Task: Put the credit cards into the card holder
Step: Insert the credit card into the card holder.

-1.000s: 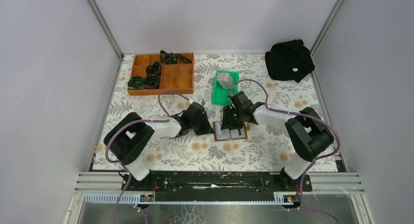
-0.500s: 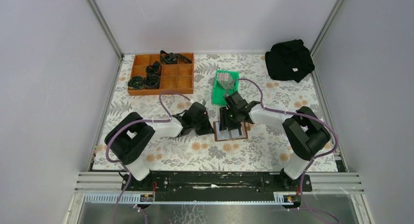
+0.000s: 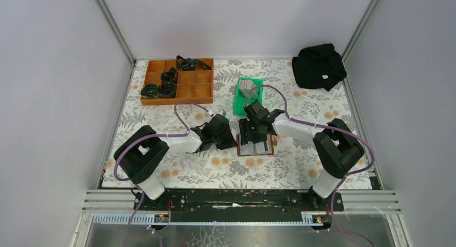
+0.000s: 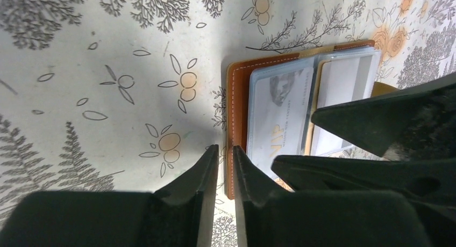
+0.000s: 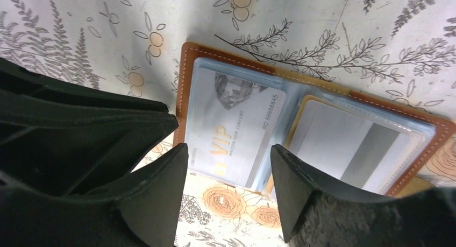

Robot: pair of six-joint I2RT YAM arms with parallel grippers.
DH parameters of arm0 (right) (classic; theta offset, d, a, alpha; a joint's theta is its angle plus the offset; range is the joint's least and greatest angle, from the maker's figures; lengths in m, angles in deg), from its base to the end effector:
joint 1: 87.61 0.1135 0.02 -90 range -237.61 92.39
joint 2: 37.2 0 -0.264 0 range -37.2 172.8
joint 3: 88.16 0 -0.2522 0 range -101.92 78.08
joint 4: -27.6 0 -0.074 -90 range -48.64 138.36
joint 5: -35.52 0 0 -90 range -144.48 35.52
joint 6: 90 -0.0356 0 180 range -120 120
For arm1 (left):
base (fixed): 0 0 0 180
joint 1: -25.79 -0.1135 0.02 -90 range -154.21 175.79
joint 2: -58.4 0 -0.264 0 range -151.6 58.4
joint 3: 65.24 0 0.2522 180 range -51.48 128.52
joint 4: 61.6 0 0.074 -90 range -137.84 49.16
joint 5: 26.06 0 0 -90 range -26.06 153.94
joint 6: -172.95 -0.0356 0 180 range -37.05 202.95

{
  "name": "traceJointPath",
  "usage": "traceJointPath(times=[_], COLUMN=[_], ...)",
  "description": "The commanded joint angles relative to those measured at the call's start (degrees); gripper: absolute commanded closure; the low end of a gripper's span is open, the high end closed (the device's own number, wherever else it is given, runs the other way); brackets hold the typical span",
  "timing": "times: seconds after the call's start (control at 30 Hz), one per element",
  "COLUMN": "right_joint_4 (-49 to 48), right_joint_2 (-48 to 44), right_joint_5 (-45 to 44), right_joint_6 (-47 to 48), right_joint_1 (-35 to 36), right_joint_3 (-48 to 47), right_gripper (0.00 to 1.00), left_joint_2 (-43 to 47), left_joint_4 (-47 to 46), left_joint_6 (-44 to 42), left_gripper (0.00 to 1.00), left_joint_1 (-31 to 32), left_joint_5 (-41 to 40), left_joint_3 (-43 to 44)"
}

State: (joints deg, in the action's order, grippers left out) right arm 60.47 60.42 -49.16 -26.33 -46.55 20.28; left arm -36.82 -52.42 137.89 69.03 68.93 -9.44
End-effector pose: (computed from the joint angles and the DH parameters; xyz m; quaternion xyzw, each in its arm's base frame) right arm 0.2527 0.2245 0.1706 -0.1357 0.9529 0.1856 0.1978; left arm 0.2246 -0.2155 0.1341 -0.0799 0.9313 -0.2935 0.2005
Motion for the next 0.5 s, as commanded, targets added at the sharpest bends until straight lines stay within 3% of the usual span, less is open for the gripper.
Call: traceJointPath(times=[0.0, 0.17, 0.47], right_joint_4=[3.9, 6.5, 9.3], right_joint_2=[-4.8, -8.0, -17.6], right_joint_5=[-3.2, -5.6, -12.1], right_joint_6=[2.0, 2.2, -1.3], right_joint_1=[0.7, 0.6, 0.4], right_joint_3=[-4.6, -5.8, 1.7], right_gripper=[0.34, 0.34, 0.29], left_joint_2=[3.4, 5.7, 7.9], left_joint_4=[2.8, 4.3, 3.9], left_joint_6=[1.4, 2.0, 3.0], left_gripper=[0.72, 0.58, 0.51], left_joint_1=[0.3, 0.4, 0.5], left_joint_5=[-5.2, -7.3, -6.8], left_joint_3=[0.1, 0.2, -3.4])
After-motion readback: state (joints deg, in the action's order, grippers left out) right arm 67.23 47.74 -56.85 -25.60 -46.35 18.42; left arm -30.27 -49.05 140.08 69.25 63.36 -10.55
